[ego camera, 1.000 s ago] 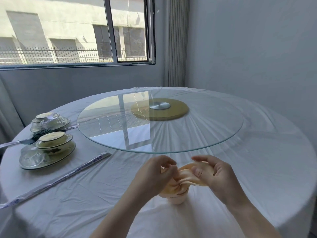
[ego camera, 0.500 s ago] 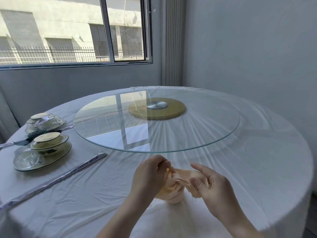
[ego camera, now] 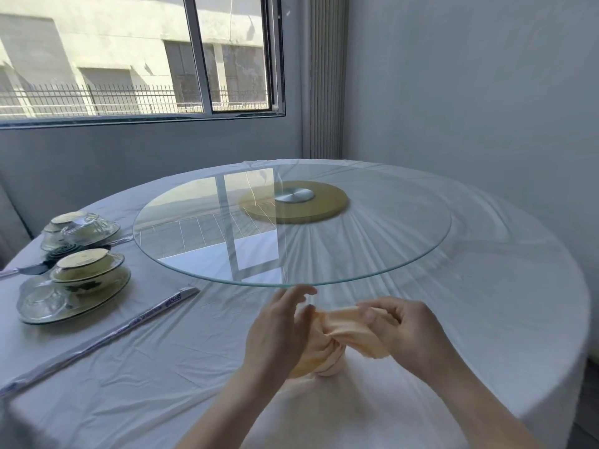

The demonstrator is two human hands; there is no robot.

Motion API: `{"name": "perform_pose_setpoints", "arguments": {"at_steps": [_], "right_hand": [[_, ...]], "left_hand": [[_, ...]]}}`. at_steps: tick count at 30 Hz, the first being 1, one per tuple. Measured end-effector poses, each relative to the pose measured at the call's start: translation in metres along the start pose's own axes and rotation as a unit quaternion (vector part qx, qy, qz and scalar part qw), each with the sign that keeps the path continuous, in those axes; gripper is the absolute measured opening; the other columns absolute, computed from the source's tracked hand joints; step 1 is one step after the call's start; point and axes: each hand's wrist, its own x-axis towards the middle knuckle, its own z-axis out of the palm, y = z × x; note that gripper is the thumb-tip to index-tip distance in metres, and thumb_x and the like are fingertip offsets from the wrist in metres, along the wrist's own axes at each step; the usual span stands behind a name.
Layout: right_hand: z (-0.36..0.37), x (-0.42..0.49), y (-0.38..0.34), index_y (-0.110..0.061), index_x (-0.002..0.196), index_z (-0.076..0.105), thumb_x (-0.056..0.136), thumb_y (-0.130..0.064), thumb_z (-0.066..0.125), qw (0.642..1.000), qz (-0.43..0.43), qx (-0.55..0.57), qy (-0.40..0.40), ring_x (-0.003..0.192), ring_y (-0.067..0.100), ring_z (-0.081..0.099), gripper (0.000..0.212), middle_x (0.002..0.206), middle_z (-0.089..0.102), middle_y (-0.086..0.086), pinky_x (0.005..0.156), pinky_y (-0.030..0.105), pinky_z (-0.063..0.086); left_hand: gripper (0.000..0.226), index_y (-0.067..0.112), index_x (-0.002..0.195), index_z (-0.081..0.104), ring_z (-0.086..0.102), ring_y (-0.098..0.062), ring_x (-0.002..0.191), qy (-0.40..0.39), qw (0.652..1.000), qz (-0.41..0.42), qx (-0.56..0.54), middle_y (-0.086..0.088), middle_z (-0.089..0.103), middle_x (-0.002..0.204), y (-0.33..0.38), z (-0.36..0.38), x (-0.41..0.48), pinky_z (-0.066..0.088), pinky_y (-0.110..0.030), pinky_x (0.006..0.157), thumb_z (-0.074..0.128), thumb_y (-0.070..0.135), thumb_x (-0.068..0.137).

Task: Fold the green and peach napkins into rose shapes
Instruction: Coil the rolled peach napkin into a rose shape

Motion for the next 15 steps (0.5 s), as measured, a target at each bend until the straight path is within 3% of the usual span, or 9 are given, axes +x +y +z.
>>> {"name": "perform_pose_setpoints", "arguments": {"at_steps": [2, 4, 7, 9, 11, 13, 15], "right_hand": [[0.002, 0.010, -0.007, -0.027, 0.049, 0.053, 0.078, -0.055, 0.055, 1.000, -0.011, -0.004, 0.009, 0.044, 0.003, 0.043, 0.041, 0.043, 0.046, -0.011, 0.049, 0.024, 0.034], [0.004, 0.017, -0.011, -0.024, 0.051, 0.056, 0.080, -0.051, 0.059, 1.000, -0.013, -0.012, 0.015, 0.047, 0.004, 0.047, 0.041, 0.047, 0.050, -0.011, 0.050, 0.028, 0.039], [0.007, 0.025, -0.013, -0.030, 0.074, 0.068, 0.081, -0.023, 0.070, 1.000, -0.004, -0.015, 0.000, 0.074, 0.004, 0.065, 0.010, 0.073, 0.070, -0.009, 0.074, 0.032, 0.055], [0.008, 0.026, -0.013, -0.032, 0.081, 0.066, 0.082, -0.015, 0.067, 1.000, 0.008, -0.014, -0.019, 0.072, 0.012, 0.066, 0.017, 0.074, 0.070, 0.001, 0.072, 0.035, 0.056], [0.008, 0.027, -0.015, -0.032, 0.089, 0.063, 0.083, -0.012, 0.061, 0.999, 0.014, -0.016, -0.031, 0.061, 0.015, 0.062, 0.021, 0.066, 0.064, 0.006, 0.060, 0.034, 0.054], [0.009, 0.028, -0.015, -0.032, 0.092, 0.061, 0.083, -0.012, 0.056, 0.999, 0.019, -0.011, -0.034, 0.049, 0.003, 0.055, 0.023, 0.056, 0.056, -0.004, 0.048, 0.026, 0.046], [0.012, 0.030, -0.016, -0.033, 0.090, 0.062, 0.085, -0.018, 0.059, 1.000, 0.014, -0.006, -0.025, 0.048, 0.001, 0.053, 0.016, 0.055, 0.055, -0.008, 0.048, 0.020, 0.042]], "left_hand": [[0.018, 0.031, 0.101, 0.063, 0.056, -0.010, 0.092, 0.046, 0.997, 0.067, 0.012, 0.015, 0.056, 0.105, 0.003, -0.002, -0.003, 0.043, -0.024, 0.071, 0.052, 0.020, 0.090], [0.023, 0.027, 0.094, 0.065, 0.056, -0.009, 0.090, 0.075, 0.991, 0.108, 0.013, 0.013, 0.061, 0.098, 0.008, -0.006, -0.005, 0.040, -0.019, 0.072, 0.043, 0.029, 0.088], [0.058, 0.025, 0.111, 0.060, 0.050, -0.004, 0.101, -0.010, 0.996, 0.088, -0.002, 0.012, 0.061, 0.108, 0.026, -0.010, -0.014, 0.031, -0.013, 0.078, 0.023, 0.059, 0.081], [0.082, 0.023, 0.125, 0.048, 0.044, -0.007, 0.112, -0.077, 0.994, 0.080, 0.021, 0.011, 0.052, 0.122, 0.028, -0.004, -0.019, 0.030, -0.015, 0.087, 0.019, 0.076, 0.070], [0.098, 0.021, 0.137, 0.034, 0.039, -0.010, 0.122, -0.122, 0.990, 0.060, 0.039, 0.009, 0.042, 0.132, 0.027, 0.001, -0.020, 0.029, -0.017, 0.094, 0.030, 0.085, 0.062], [0.097, 0.020, 0.145, 0.018, 0.032, -0.010, 0.129, -0.152, 0.988, 0.023, 0.027, 0.008, 0.035, 0.139, 0.022, 0.006, -0.020, 0.026, -0.016, 0.098, 0.056, 0.069, 0.071], [0.095, 0.021, 0.148, 0.006, 0.028, -0.009, 0.134, -0.163, 0.987, 0.003, 0.005, 0.006, 0.033, 0.144, 0.019, 0.010, -0.022, 0.023, -0.014, 0.100, 0.067, 0.046, 0.079]]}}
